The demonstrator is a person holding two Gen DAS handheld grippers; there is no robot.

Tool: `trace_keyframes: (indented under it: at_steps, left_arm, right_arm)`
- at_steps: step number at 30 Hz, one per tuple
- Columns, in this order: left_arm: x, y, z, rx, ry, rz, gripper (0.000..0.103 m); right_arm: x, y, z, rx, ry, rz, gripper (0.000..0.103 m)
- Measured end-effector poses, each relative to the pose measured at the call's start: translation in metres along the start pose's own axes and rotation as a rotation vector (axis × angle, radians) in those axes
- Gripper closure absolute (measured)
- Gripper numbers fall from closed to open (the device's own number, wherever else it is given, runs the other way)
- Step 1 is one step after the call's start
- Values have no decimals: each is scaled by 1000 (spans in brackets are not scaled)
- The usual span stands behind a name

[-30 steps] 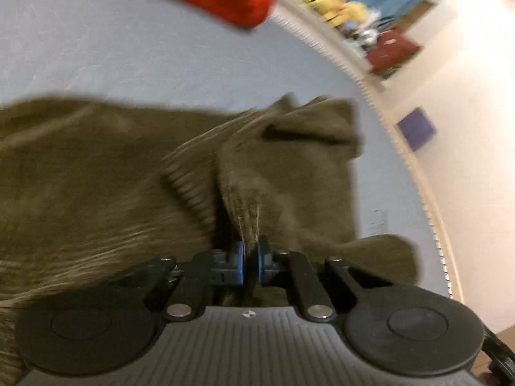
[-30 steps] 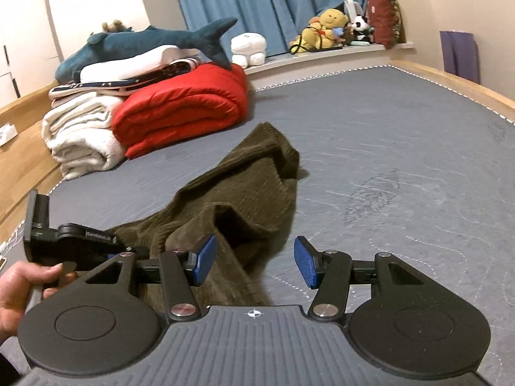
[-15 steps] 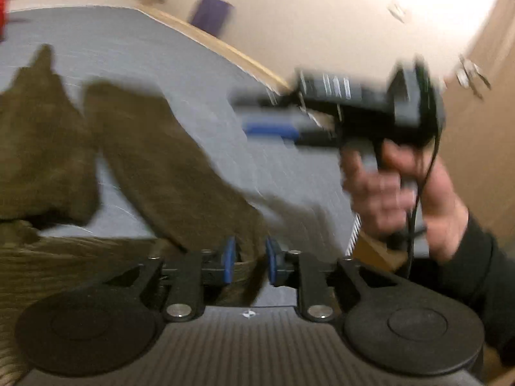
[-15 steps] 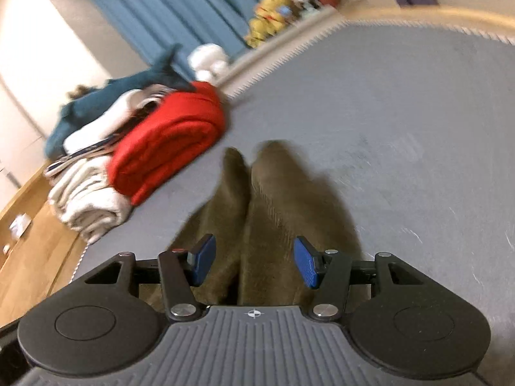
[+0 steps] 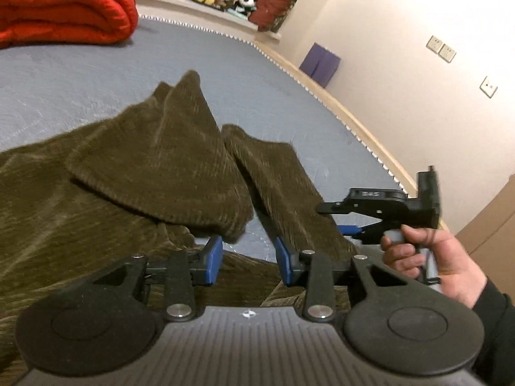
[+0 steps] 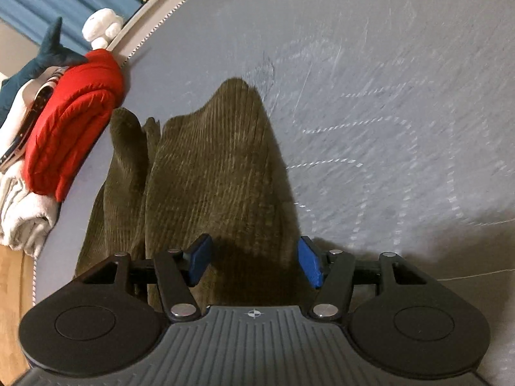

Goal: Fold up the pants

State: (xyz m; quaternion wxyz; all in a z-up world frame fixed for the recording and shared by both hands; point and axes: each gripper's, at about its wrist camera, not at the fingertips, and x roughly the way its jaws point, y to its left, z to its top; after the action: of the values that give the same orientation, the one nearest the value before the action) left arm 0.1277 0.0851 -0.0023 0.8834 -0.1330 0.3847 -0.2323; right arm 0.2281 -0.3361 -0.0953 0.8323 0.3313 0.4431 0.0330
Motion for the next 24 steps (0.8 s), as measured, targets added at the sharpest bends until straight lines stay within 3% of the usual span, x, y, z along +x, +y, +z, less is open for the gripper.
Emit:
trace_keyframes:
  at_steps: [1, 2, 3, 5, 8, 12, 14, 16, 18, 20, 22, 24]
  left_arm:
    - [-4, 1, 0, 5, -11, 5, 62]
    - [-11, 1, 2, 10, -20, 13, 61]
    - [-17, 2, 1, 14, -28, 21, 61]
    - [-30, 3, 0, 19, -45, 31, 61]
    - [-39, 8, -5, 16, -47, 33, 61]
    - [-32, 3, -22, 73, 32, 9, 61]
    - [-21, -7, -36, 130, 96, -24, 61]
    - [-7, -23, -54, 211, 185, -79, 61]
    - [9, -41, -75, 307, 280, -104, 60]
    - [27, -57, -98, 411, 385, -65, 60]
    - [36, -64, -109, 463, 417, -26, 57]
    - [35, -66, -101, 443, 416, -32, 57]
  right_arm:
    - [3, 0, 3, 18, -6, 2, 45]
    - [5, 2, 6, 30, -21, 0, 57]
    - [4, 4, 8, 32, -38, 3, 76]
    - [2, 8, 13, 16, -79, 17, 88]
    - [-19, 18, 14, -59, -166, 57, 91]
    - [-92, 20, 14, -152, -402, 115, 93]
    - [-135, 5, 12, -162, -547, 71, 93]
    - [-166, -17, 8, -162, -660, -89, 93]
    - [-172, -44, 6, -155, -653, -335, 93]
    - [-163, -82, 6, -77, -543, -521, 93]
    - [-151, -127, 5, 70, -392, -537, 91]
    - [-149, -161, 4, 191, -339, -472, 81]
